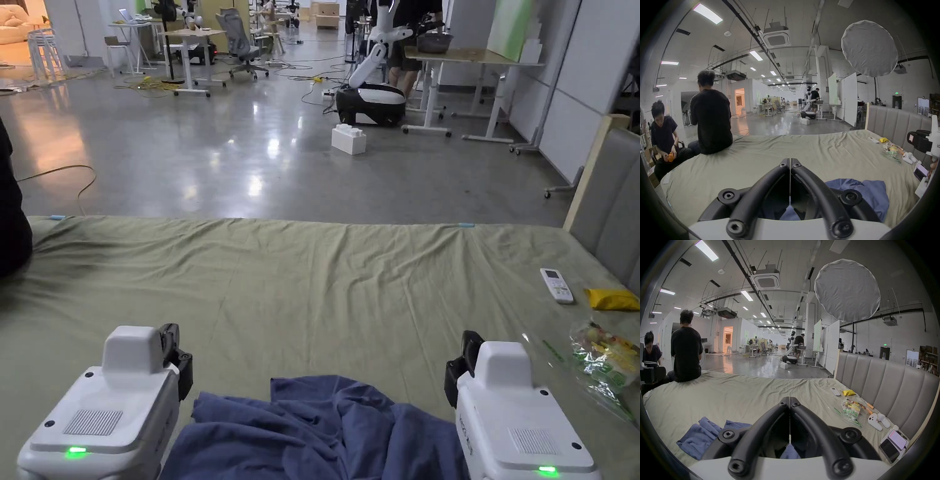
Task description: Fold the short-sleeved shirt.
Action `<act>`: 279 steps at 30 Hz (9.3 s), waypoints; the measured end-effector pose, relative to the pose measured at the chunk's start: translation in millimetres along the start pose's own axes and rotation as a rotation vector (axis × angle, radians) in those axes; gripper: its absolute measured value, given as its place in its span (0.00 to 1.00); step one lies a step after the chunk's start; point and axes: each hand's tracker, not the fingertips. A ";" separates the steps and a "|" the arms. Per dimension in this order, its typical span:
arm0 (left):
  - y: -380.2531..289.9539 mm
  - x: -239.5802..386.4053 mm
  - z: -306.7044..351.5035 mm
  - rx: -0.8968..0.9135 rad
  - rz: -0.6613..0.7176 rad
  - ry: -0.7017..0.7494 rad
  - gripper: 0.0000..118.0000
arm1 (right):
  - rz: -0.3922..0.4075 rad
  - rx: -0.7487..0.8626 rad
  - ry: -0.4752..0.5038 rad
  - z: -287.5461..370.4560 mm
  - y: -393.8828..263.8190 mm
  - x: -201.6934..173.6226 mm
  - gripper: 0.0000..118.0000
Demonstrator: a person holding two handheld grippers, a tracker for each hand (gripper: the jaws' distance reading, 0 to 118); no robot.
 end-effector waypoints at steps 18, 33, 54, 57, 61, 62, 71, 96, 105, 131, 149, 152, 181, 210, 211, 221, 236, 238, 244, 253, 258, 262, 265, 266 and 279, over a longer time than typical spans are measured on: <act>-84.5 -54.3 -129.1 -0.526 0.215 -0.042 0.04 | 0.019 -0.062 0.029 -27.6 -23.8 -4.8 0.01; -145.1 -14.9 -248.5 -0.815 0.103 -0.091 0.82 | 0.047 -0.179 -0.017 -55.7 -62.8 18.2 0.01; -102.9 -12.3 -180.9 -0.598 0.091 -0.228 0.08 | -0.007 -0.486 0.036 -105.3 -98.2 63.4 0.12; -92.8 -18.3 -164.7 -0.562 0.101 -0.232 0.08 | -0.005 -0.628 0.087 -130.8 -114.8 67.1 0.31; -85.8 -18.3 -148.0 -0.534 0.109 -0.240 0.07 | 0.030 -0.784 0.127 -160.1 -148.3 63.2 0.54; -85.1 -17.4 -144.7 -0.530 0.105 -0.235 0.07 | 0.058 -0.824 0.126 -166.0 -157.6 61.1 0.55; -93.8 -15.2 -135.9 -0.539 0.114 -0.218 0.07 | 0.084 -0.827 0.178 -165.9 -170.5 39.3 0.08; 94.8 -111.8 -86.4 -0.162 0.063 -0.058 0.07 | 0.065 -0.144 -0.004 -89.8 86.6 85.0 0.06; 158.7 -149.7 -85.9 -0.105 0.062 0.057 0.07 | 0.024 -0.044 -0.044 -94.8 164.1 106.1 0.06; 216.5 -167.9 -162.4 -0.071 0.129 0.092 0.07 | 0.047 0.019 -0.107 -181.8 242.5 116.7 0.06; 13.7 -138.3 -60.1 -0.256 0.119 -0.002 0.07 | 0.088 -0.164 -0.090 -58.6 58.3 121.4 0.06; -32.6 -146.7 -41.3 -0.332 0.141 -0.011 0.07 | 0.097 -0.240 -0.081 -27.0 21.6 121.5 0.06; -141.8 -144.5 10.2 -0.559 0.117 0.151 0.60 | 0.168 -0.413 0.020 42.6 -105.6 56.6 0.58; -35.7 -8.2 9.7 0.005 -0.011 0.042 0.00 | -0.030 0.063 0.014 26.3 -7.6 -26.0 0.00; -37.5 -12.6 8.9 -0.012 -0.007 0.049 0.00 | -0.028 0.063 0.015 25.1 -6.6 -25.4 0.00; -87.7 -112.8 -12.5 -0.379 0.102 0.089 0.00 | 0.007 0.006 0.043 11.7 -16.5 -20.0 0.01; -166.4 -169.2 -59.4 -0.786 0.315 0.114 0.58 | 0.014 -0.126 0.069 -8.0 -48.9 -23.0 0.00; -178.3 -153.4 -65.2 -0.867 0.292 0.135 0.58 | 0.016 -0.139 0.068 -8.9 -52.8 -23.0 0.01; -184.9 -187.4 -77.5 -0.883 0.284 0.150 0.54 | 0.019 -0.166 0.066 -12.9 -61.0 -22.6 0.01; -185.4 -159.0 -76.3 -0.858 0.128 0.076 0.07 | 0.005 -0.216 0.089 -29.9 -73.9 -29.9 0.00; -180.1 -163.1 -72.0 -0.829 0.160 0.062 0.04 | 0.029 -0.264 0.117 -64.0 -75.9 -22.9 0.01; -167.5 -162.2 -58.8 -0.770 0.169 0.051 0.04 | 0.040 -0.419 0.168 -121.1 -78.2 -7.5 0.17; -160.1 -163.5 -51.8 -0.731 0.209 0.073 0.04 | 0.055 -0.543 0.217 -174.5 -83.7 1.8 0.44; -158.3 -162.9 -50.2 -0.721 0.211 0.077 0.04 | 0.080 -0.569 0.222 -189.8 -86.0 4.6 0.53; -158.8 -145.3 -58.3 -0.734 0.237 0.081 0.04 | 0.264 -0.774 0.352 -334.1 -126.1 -23.2 0.71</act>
